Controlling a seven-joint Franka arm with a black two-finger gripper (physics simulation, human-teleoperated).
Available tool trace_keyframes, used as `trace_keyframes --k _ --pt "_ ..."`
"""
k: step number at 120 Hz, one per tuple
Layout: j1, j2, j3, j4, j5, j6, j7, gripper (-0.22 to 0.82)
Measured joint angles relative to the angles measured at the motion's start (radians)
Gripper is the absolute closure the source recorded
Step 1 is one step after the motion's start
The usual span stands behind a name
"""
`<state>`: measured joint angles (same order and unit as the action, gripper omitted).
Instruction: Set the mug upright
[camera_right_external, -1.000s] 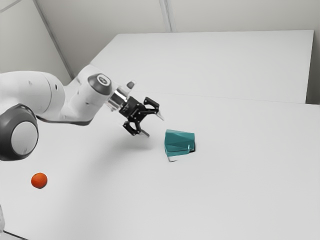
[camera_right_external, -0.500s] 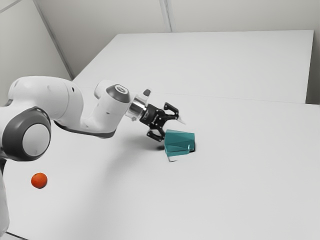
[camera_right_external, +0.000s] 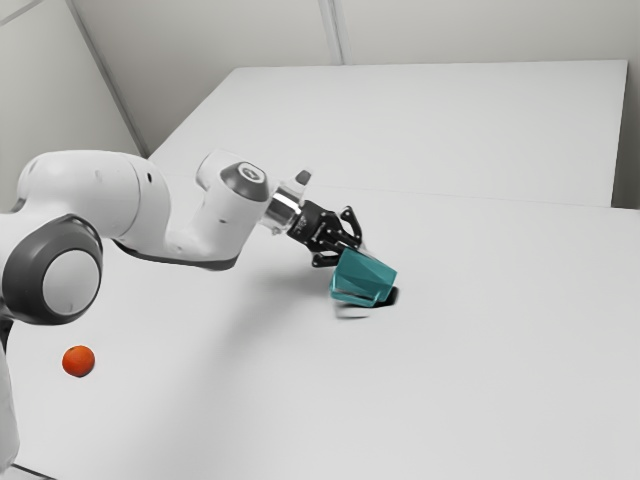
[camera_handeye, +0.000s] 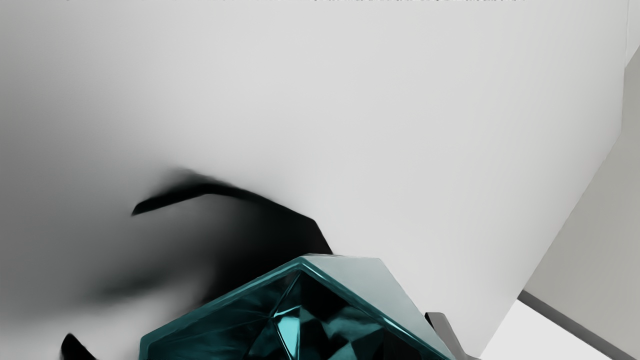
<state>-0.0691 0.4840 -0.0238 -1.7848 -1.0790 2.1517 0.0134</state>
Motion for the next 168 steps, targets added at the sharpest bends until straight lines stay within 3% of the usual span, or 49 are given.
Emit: trace_keyframes --k 16,40,80,109,168 --pt "-0.003 -0.018 -0.001 0.021 0.07 0.014 -0.01 0.77" --pt "-0.01 -0.146 0.0 0.01 0.414 0.016 -0.054 0.78" --pt "-0.024 -0.346 0.0 -0.152 0.972 -0.025 -0.159 0.79" --pt "-0.032 -0.363 -0.002 -0.191 1.158 -0.07 -0.207 0.79" --pt "-0.029 -0.258 -0.002 -0.199 1.195 -0.031 -0.261 0.79"
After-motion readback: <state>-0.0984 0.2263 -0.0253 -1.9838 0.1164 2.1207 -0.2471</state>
